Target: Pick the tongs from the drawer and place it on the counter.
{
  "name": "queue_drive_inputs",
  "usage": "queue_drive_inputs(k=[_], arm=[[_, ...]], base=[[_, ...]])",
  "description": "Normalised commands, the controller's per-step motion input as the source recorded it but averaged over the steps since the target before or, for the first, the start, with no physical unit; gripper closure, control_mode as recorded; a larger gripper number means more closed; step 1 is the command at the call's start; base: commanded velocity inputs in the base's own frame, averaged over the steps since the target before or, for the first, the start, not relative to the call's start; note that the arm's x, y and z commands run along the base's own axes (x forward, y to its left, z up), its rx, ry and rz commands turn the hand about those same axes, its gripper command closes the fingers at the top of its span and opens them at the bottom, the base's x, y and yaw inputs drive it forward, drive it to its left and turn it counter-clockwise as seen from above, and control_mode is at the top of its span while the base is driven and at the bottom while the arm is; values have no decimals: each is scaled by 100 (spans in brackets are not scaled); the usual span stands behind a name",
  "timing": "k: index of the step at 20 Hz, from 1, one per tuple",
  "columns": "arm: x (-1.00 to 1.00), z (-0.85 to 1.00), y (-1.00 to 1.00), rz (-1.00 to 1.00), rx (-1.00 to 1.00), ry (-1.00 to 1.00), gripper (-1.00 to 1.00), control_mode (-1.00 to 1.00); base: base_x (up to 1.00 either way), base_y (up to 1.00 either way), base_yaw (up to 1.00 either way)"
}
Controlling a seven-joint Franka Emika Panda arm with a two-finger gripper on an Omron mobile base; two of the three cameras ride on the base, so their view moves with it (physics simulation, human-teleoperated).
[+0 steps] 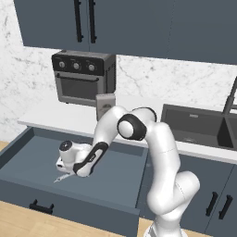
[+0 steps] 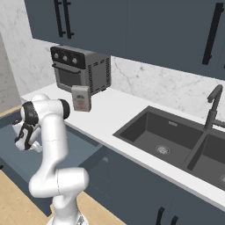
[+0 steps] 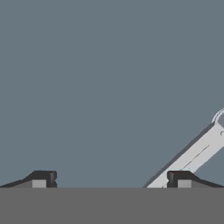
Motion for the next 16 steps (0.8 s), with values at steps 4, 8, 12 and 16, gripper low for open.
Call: queue_drive_inputs(k=[4,8,12,16], arm=[[19,-1,15,-7,0,0,-100,-100],[21,-18,13,-7,0,0,-100,-100],[20,-31,13,-7,0,0,-100,-100],[2,-62,1,-7,-3,0,100,-100]], base=[[0,0,0],[0,0,0],[0,0,0],[0,0,0]])
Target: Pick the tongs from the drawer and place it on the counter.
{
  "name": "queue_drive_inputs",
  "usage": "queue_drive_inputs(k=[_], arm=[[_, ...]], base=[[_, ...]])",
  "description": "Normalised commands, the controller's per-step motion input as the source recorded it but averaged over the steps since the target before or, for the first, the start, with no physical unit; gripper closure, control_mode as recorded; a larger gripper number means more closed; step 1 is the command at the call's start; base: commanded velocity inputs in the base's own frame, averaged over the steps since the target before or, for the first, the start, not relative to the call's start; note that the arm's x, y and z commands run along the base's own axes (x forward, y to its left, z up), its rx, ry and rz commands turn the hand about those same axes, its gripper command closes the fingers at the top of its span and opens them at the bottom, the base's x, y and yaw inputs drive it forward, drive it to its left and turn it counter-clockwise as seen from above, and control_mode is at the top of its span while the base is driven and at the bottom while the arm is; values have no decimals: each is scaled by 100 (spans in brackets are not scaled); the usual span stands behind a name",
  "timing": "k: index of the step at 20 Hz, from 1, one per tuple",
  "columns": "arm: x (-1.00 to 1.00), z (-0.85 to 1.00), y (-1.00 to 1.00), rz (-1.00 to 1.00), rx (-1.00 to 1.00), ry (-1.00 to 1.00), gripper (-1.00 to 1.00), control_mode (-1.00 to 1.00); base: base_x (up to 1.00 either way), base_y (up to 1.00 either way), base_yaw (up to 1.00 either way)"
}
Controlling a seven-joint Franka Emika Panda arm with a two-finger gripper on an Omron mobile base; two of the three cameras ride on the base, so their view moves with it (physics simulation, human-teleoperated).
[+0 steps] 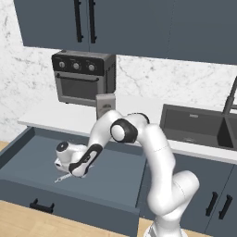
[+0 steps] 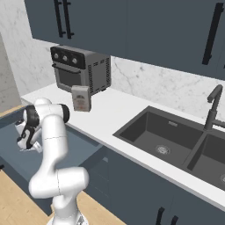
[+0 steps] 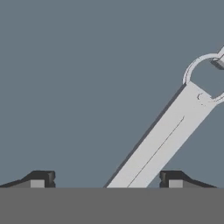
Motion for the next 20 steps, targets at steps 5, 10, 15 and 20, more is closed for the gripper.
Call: queue_drive_inputs(k=[5,10,15,20], arm=[[8,-41,-2,-5,-1,0,100,-100],[-3,-10,-10,0,0,0,100,-100],[-12,20,-24,0,2,0,100,-100],[-52,95,-57,-13,10,0,100,-100]], base=[[0,0,0],[0,0,0],[0,0,0],[0,0,0]])
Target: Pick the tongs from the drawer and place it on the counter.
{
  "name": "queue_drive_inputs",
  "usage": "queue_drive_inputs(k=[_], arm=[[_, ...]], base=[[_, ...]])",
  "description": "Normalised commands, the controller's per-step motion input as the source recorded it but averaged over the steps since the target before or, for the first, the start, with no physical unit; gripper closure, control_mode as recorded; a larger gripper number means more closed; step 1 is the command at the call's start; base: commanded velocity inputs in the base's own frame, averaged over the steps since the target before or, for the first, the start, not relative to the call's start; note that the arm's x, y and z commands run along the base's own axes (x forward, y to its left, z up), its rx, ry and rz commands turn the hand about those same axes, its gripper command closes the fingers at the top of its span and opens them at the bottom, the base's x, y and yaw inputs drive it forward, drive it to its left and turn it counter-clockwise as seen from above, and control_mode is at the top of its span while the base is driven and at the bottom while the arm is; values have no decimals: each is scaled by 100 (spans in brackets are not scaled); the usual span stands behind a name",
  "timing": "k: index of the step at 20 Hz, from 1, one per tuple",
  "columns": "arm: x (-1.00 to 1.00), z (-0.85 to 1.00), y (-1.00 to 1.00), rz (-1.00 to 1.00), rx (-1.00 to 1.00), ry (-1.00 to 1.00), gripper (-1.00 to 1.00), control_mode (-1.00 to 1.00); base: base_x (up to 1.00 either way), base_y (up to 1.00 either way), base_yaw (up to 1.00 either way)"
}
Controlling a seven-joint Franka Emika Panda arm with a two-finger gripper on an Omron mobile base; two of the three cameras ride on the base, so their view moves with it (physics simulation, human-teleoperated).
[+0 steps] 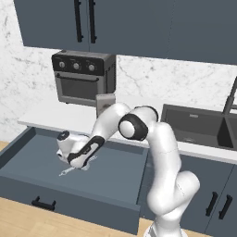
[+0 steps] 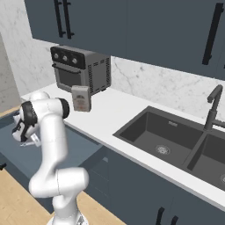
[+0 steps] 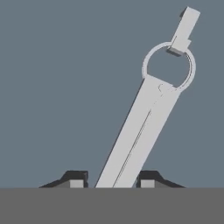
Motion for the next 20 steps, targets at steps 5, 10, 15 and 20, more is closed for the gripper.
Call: queue_drive_inputs(k=[5,10,15,20], arm=[[-54,100,-56,-29,6,0,100,-100],[-33,100,-57,-35,3,0,100,-100],[10,100,-60,-38,0,0,100,-100],[85,100,-84,-27,0,3,100,-100]], base=[[0,0,0],[0,0,0],[0,0,0],[0,0,0]])
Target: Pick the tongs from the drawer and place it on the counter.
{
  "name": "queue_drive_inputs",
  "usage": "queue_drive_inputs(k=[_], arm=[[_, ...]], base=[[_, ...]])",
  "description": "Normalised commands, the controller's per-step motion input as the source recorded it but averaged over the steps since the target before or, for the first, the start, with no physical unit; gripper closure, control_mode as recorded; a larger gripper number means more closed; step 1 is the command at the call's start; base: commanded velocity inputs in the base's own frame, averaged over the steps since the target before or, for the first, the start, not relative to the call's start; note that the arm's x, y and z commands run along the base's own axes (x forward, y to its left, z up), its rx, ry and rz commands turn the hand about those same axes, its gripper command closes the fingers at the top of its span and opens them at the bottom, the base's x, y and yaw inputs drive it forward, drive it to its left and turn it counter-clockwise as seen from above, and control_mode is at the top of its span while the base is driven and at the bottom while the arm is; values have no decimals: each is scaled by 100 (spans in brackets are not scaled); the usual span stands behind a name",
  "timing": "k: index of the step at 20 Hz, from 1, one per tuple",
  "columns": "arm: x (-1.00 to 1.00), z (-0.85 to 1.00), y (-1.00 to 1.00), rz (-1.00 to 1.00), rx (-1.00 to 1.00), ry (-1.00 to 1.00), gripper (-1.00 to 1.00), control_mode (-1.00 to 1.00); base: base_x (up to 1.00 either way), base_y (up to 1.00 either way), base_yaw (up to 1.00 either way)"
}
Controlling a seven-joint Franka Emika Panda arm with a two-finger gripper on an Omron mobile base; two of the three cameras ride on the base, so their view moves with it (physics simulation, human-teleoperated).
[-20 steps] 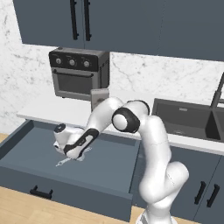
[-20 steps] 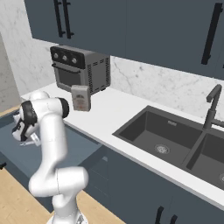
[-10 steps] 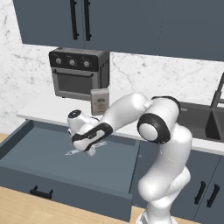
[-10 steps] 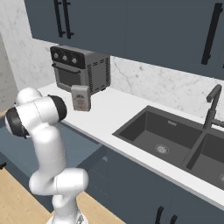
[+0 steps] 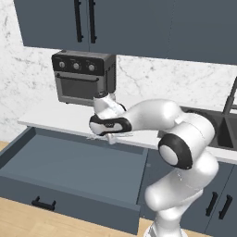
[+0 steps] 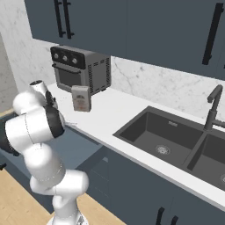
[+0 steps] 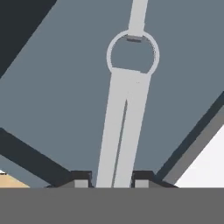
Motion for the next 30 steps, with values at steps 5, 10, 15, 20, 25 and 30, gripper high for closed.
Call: queue_drive_inputs(k=[5,10,15,20,25,30], arm=[[100,72,-100,-13,-1,6,100,-100],[100,-34,-100,-1,-4,0,100,-100],[78,-90,-74,0,2,-1,100,-100],[25,-96,-41,0,10,-15,-100,-100],[1,15,0,-4,9,-11,-100,-100],[-75,100,-4,-11,12,-21,-100,-100]], base=[[0,0,0],[0,0,0],[0,0,0],[0,0,0],[0,0,0],[0,0,0]])
